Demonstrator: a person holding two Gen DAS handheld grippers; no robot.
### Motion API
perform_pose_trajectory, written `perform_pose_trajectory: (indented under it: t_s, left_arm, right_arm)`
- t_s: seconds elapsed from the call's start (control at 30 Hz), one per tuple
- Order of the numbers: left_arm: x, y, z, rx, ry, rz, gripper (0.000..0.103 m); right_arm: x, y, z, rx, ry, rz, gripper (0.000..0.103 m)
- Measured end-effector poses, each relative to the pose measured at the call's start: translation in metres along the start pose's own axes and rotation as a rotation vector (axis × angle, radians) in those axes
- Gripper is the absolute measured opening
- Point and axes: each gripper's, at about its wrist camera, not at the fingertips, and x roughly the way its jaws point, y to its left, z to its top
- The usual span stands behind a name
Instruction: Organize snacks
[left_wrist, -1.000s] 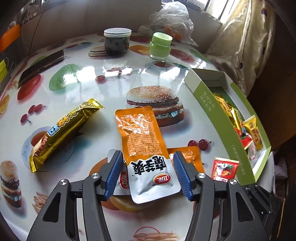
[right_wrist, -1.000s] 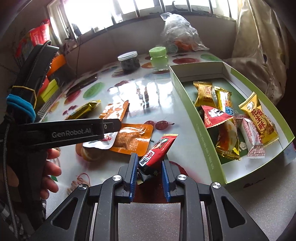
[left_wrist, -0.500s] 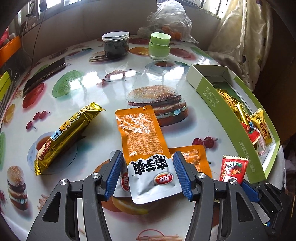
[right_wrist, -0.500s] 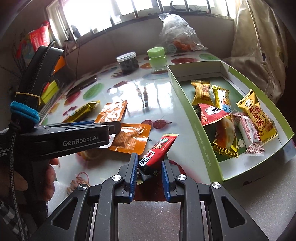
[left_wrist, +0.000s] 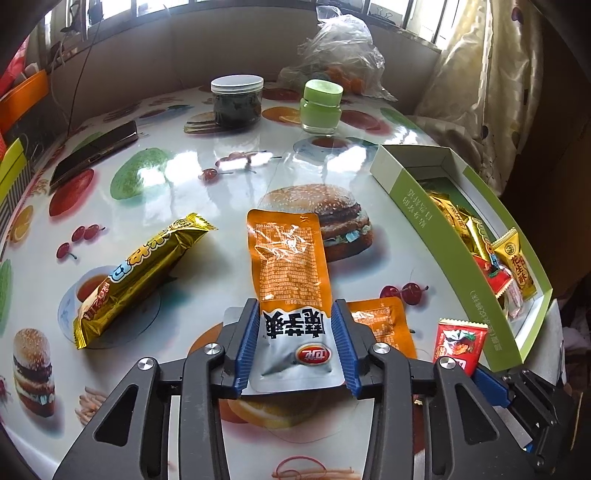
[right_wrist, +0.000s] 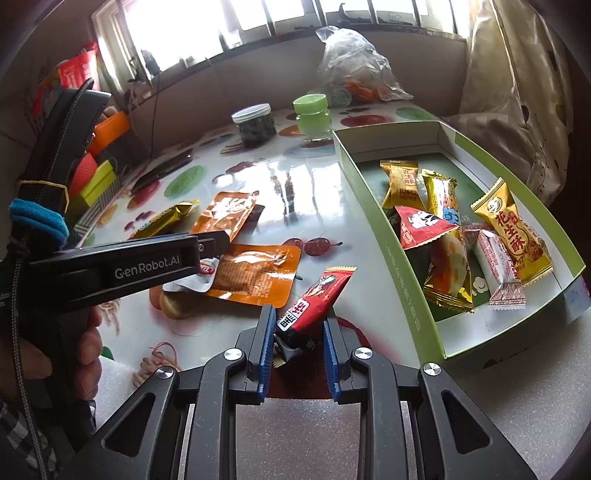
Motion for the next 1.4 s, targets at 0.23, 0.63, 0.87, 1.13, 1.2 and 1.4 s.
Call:
perform_pose_trajectory:
  t_s: [0.23, 0.63, 0.87, 1.13, 1.2, 1.4]
  left_arm:
    - [-0.005, 0.001, -0.001, -0.006, -0.024, -0.018, 0.018]
    - [-0.011, 0.001, -0.005, -0.026, -0.040, -0.059, 0.013]
    - [-0.015, 0.001, -0.006, -0.027, -0.048, -0.077, 0.002]
    - [-0.018, -0.002, -0.007, -0.033, -0.050, -0.119, 0.002]
    - [-0.020, -0.002, -0.007, -0.040, -0.053, -0.120, 0.002]
    - [-0.029, -0.005, -0.007, -0.034, -0.075, -0.134, 0.001]
  right_arm:
    - [-0.003, -0.001, -0.001, -0.003, -0.004, -0.009, 0.023]
    - [-0.006, 0.002, -0.001, -0.010, -0.008, -0.015, 0.023]
    - [-0.011, 0.004, 0.000, -0.016, -0.027, -0.024, 0.023]
    - [-0.013, 0.004, 0.000, -0.013, -0.033, -0.029, 0.023]
    - [-0.014, 0.004, 0.000, -0.014, -0.035, -0.029, 0.023]
    - [-0.018, 0.003, 0.001, -0.009, -0.049, -0.034, 0.023]
